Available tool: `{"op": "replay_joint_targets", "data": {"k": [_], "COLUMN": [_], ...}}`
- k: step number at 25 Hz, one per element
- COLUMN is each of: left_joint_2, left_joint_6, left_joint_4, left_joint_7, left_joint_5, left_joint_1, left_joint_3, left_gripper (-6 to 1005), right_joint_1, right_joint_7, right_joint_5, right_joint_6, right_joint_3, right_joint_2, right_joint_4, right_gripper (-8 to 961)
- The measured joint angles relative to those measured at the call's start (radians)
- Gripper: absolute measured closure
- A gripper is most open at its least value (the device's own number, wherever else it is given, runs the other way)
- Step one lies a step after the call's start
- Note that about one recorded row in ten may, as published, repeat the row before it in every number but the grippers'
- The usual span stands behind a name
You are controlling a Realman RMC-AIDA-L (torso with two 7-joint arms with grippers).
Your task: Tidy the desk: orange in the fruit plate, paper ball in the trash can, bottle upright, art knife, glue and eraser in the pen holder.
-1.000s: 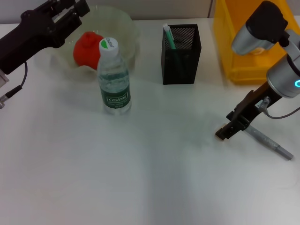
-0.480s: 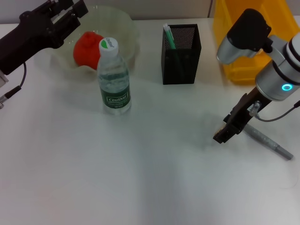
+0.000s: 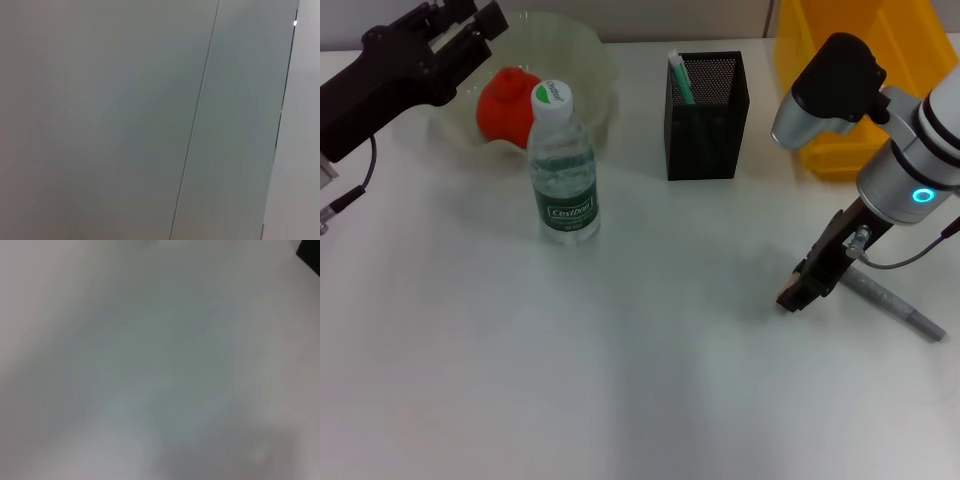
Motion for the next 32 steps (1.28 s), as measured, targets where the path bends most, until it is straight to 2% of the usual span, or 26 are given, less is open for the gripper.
{"op": "replay_joint_targets", "data": {"k": [2,14,16,19,21,23,24,25,26,27,29,30,32], "left_joint_2": [0.000,-0.001,-0.001,-0.001,-0.001,0.000,0.000,0.000,0.000,0.000,0.000,0.000,0.000], "left_joint_6": [0.001,0.005,0.005,0.006,0.006,0.005,0.005,0.004,0.003,0.001,-0.003,-0.007,-0.008], "left_joint_4": [0.000,0.000,0.003,0.004,0.004,0.003,0.003,0.003,0.003,0.003,0.002,0.001,0.001], "left_joint_7": [0.000,-0.001,-0.003,-0.003,-0.002,-0.001,-0.001,-0.001,-0.001,-0.001,0.000,0.001,0.001], "left_joint_5": [0.000,0.000,0.000,0.000,-0.002,-0.002,-0.002,-0.002,-0.003,-0.002,-0.003,-0.003,-0.003], "left_joint_1": [0.001,0.009,0.009,0.009,0.009,0.008,0.007,0.006,0.004,0.002,-0.004,-0.013,-0.016], "left_joint_3": [0.000,0.000,0.000,0.000,-0.003,-0.010,-0.012,-0.013,-0.014,-0.014,-0.014,-0.014,-0.014], "left_gripper": [523,522,522,522,522,522,522,522,522,522,522,522,521], "right_joint_1": [0.000,0.002,-0.004,-0.032,-0.069,-0.109,-0.130,-0.171,-0.171,-0.191,-0.221,-0.236,-0.238], "right_joint_7": [0.000,0.000,-0.009,-0.058,-0.141,-0.233,-0.286,-0.397,-0.397,-0.456,-0.567,-0.658,-0.701], "right_joint_5": [0.000,0.001,0.007,0.029,0.113,0.257,0.352,0.525,0.525,0.611,0.749,0.821,0.837], "right_joint_6": [0.002,-0.008,-0.025,-0.065,-0.105,-0.134,-0.142,-0.148,-0.148,-0.143,-0.112,-0.063,-0.026], "right_joint_3": [0.000,0.005,0.032,0.149,0.295,0.425,0.484,0.555,0.555,0.577,0.589,0.590,0.589], "right_joint_2": [0.000,-0.003,-0.005,-0.007,-0.010,-0.022,-0.033,-0.056,-0.056,-0.069,-0.080,-0.078,-0.070], "right_joint_4": [0.001,-0.009,-0.026,-0.082,-0.118,-0.115,-0.092,-0.022,-0.022,0.024,0.102,0.150,0.165], "right_gripper": [475,536,543,540,539,537,536,535,534,533,531,530,529]}}
